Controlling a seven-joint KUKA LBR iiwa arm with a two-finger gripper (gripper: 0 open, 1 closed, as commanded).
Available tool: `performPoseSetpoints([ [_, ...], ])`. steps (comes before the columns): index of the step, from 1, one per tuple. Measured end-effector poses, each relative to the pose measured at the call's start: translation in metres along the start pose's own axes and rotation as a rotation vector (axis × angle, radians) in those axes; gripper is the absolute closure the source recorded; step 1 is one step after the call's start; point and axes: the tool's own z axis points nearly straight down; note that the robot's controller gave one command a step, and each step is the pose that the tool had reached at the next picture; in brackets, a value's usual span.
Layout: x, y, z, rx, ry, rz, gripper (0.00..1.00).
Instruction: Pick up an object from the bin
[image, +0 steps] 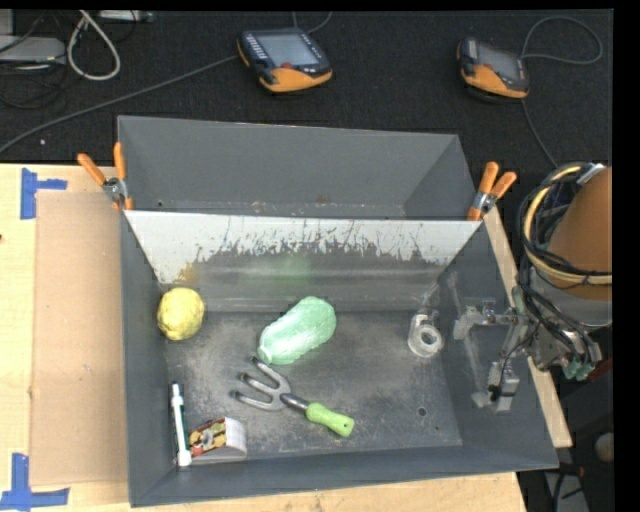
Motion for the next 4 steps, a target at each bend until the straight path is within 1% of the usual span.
performPoseSetpoints([
  [1,-0.002,0.001,-0.004,0.002,-0.009,-0.005,0.00],
  [2,-0.035,-0.017,0.096,0.003,-0.011,-0.109,0.00],
  [3,-0.075,-0.036,0.175,0.003,-0.024,-0.162,0.00],
  [4,-0.108,-0.045,0.173,-0.003,-0.007,-0.252,0.00],
])
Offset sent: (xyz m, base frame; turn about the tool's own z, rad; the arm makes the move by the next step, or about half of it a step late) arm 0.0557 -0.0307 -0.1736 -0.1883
